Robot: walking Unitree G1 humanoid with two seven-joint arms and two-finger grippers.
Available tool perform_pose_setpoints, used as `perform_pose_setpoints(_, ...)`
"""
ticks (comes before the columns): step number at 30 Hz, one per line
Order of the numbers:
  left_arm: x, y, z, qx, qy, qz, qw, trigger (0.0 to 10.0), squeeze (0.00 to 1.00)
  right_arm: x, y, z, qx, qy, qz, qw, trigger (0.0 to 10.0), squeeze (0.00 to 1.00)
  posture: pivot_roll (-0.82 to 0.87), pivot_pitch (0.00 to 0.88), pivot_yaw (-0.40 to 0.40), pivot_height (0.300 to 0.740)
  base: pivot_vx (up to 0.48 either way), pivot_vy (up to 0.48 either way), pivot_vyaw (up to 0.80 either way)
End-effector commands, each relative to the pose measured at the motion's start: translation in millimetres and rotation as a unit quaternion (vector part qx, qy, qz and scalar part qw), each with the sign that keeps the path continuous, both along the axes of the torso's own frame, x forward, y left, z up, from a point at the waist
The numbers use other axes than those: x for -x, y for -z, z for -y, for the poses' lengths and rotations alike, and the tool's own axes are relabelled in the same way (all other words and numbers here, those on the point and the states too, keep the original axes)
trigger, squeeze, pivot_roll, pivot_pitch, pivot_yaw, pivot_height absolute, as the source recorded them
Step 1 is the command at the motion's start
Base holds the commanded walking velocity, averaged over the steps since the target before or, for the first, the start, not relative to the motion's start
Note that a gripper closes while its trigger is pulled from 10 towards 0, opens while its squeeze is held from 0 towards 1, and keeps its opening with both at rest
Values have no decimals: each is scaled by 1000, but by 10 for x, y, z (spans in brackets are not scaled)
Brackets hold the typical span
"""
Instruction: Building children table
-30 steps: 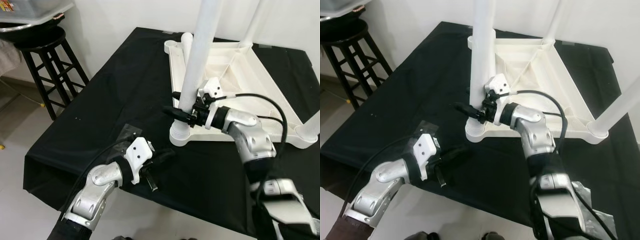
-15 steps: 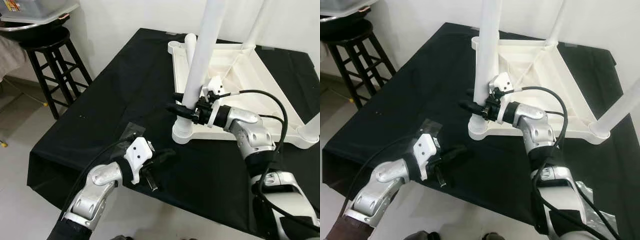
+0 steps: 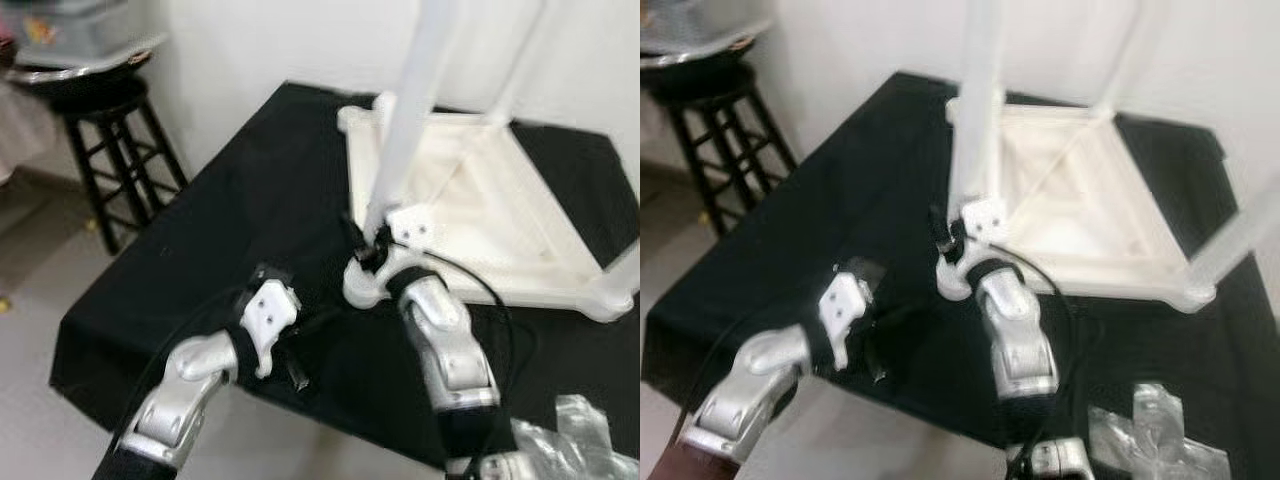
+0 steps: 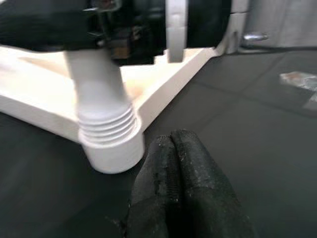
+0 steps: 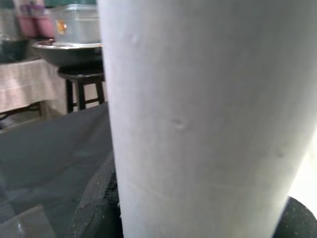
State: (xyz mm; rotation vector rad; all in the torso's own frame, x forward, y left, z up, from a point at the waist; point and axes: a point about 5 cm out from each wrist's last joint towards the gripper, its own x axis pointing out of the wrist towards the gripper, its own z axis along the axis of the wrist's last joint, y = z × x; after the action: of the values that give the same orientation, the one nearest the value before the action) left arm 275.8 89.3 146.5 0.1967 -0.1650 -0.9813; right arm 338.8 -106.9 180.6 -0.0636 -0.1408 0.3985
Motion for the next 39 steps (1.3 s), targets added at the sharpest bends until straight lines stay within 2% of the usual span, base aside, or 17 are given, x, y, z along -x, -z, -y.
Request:
perform_pose_setpoints(1, 11, 65, -16, -9, 2, -13, 1000, 10000, 0, 28, 410, 113, 15, 19, -89, 996, 0, 0, 47, 153, -21, 740, 0, 0, 0)
perform_pose_setpoints(2, 10, 65, -18, -11, 2, -13, 1000, 10000, 0, 32, 403, 93, 14, 15, -87, 996, 0, 0, 47, 153, -21, 740, 0, 0, 0)
perform_pose_setpoints(3, 10, 63, -19, -9, -2, -12, 1000, 10000, 0, 42, 389, 78, 16, 11, -83, 996, 10000, 0, 54, 160, -17, 740, 0, 0, 0)
perform_pose_setpoints(6, 11, 60, -21, -6, -9, -11, 1000, 10000, 0, 75, 333, 42, -7, -2, -80, 997, 10000, 0, 57, 158, -17, 740, 0, 0, 0)
perform_pose_setpoints(7, 13, 58, -17, -5, -9, -12, 1000, 10000, 0, 90, 247, 29, -20, -27, -62, 998, 10000, 1000, 61, 160, -15, 740, 0, 0, 0)
perform_pose_setpoints(12, 16, 57, -5, -5, -3, -14, 1000, 10000, 0, 111, 23, -5, -31, -119, -27, 992, 10000, 1000, 63, 159, -13, 740, 0, 0, 0)
perform_pose_setpoints(14, 15, 60, 3, -5, -2, -15, 1000, 10000, 0, 92, -127, 23, -5, -193, -6, 981, 10000, 0, 71, 158, -12, 740, 0, 0, 0)
perform_pose_setpoints(15, 14, 62, 9, -5, -1, -15, 1000, 10000, 0, 84, -220, 71, 20, -241, 8, 970, 10000, 0, 75, 156, -16, 740, 0, 0, 0)
perform_pose_setpoints(17, 14, 62, 9, -5, -1, -15, 1000, 10000, 0, 84, -220, 71, 20, -241, 8, 970, 10000, 0, 75, 156, -16, 740, 0, 0, 0)
perform_pose_setpoints(18, 12, 65, 17, -4, -2, -14, 1000, 10000, 0, 60, -353, 173, 58, -307, 16, 950, 10000, 0, 79, 152, -18, 740, 0, 0, 0)
perform_pose_setpoints(22, 11, 70, 27, -4, -2, -14, 1000, 10000, 0, -39, -501, 313, 82, -363, 3, 928, 10000, 0, 86, 150, -21, 740, 0, 0, 0)
perform_pose_setpoints(29, 15, 78, 35, -5, -2, -14, 1000, 10000, 0, -131, -548, 399, 86, -410, -25, 907, 10000, 0, 95, 146, -22, 740, 0, 0, 0)
perform_pose_setpoints(30, 17, 80, 35, -5, -2, -14, 1000, 10000, 0, -144, -545, 413, 83, -421, -35, 903, 9569, 0, 98, 145, -24, 740, 0, 0, 0)
perform_pose_setpoints(31, 21, 81, 36, -5, -1, -13, 1000, 10000, 0, -174, -546, 435, 79, -420, -41, 903, 1137, 0, 101, 146, -25, 740, 0, 0, 0)
perform_pose_setpoints(32, 21, 81, 36, -5, -1, -13, 1000, 10000, 0, -174, -546, 435, 79, -420, -41, 903, 1137, 0, 101, 146, -25, 740, 0, 0, 0)
perform_pose_setpoints(33, 29, 83, 36, -5, -2, -14, 1000, 10000, 0, -208, -546, 484, 59, -425, -50, 902, 0, 0, 110, 147, -29, 740, 0, 0, 0)
perform_pose_setpoints(39, 38, 88, 38, -5, -3, -14, 1000, 10000, 0, -233, -529, 529, 59, -430, -53, 899, 0, 0, 115, 148, -30, 740, 0, 0, 0)
